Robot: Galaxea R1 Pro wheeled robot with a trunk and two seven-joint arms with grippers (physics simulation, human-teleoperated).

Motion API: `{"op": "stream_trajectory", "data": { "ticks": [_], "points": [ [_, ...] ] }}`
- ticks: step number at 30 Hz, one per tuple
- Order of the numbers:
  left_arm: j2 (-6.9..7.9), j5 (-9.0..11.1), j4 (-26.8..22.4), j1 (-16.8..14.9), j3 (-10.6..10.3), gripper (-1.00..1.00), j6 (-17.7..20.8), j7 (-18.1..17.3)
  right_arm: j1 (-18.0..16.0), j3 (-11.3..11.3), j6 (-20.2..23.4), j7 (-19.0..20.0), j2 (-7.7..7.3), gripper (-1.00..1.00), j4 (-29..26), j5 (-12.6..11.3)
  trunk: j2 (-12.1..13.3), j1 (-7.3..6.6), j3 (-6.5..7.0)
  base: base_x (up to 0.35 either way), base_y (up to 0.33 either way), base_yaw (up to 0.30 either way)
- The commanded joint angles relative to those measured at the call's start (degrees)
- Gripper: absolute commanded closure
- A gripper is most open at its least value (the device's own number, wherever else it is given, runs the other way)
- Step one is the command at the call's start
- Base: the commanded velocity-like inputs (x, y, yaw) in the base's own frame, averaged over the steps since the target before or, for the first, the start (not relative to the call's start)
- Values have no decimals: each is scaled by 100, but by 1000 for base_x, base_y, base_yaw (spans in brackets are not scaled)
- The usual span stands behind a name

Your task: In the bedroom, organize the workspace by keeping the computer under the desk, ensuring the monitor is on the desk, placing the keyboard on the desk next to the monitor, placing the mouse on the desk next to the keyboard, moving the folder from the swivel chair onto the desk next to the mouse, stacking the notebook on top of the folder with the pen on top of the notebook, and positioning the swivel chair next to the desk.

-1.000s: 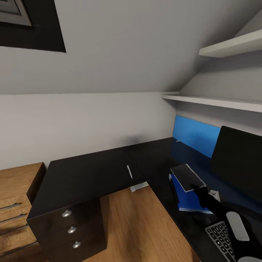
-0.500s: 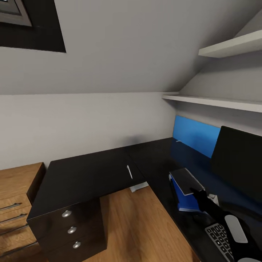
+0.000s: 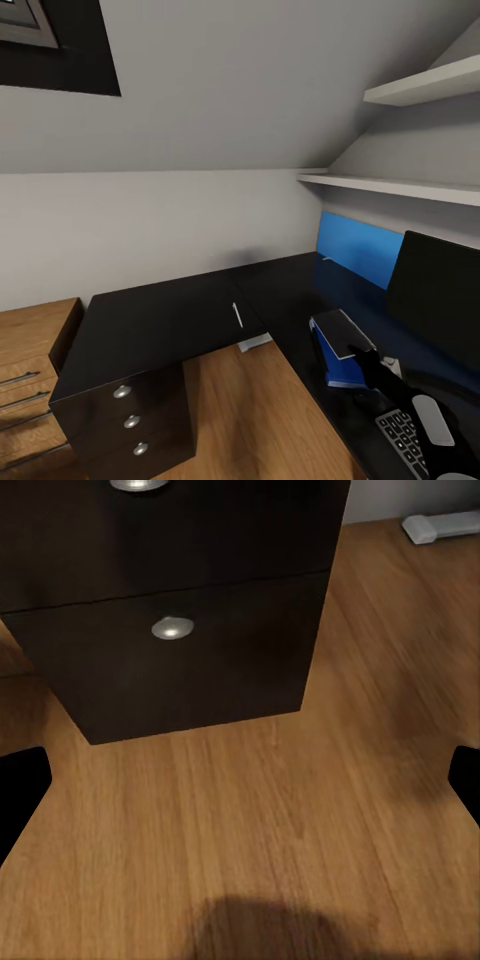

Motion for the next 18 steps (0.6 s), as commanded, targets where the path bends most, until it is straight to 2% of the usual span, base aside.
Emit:
{"op": "stream_trajectory", "data": {
  "ticks": [1,7,18],
  "points": [
    [-1,-62,4,-3,12,-100,-12,56,-6,-34,39,15,0,100,1,-8,-4,0,-7,0,0,0],
    [-1,-62,5,-3,12,-100,-12,56,-6,-69,39,9,10,100,2,-9,-4,0,-7,0,0,-48],
    [-1,-62,5,-3,12,-100,-16,56,-6,-75,47,8,15,100,2,-18,-4,0,-7,0,0,-204]
  ]
}}
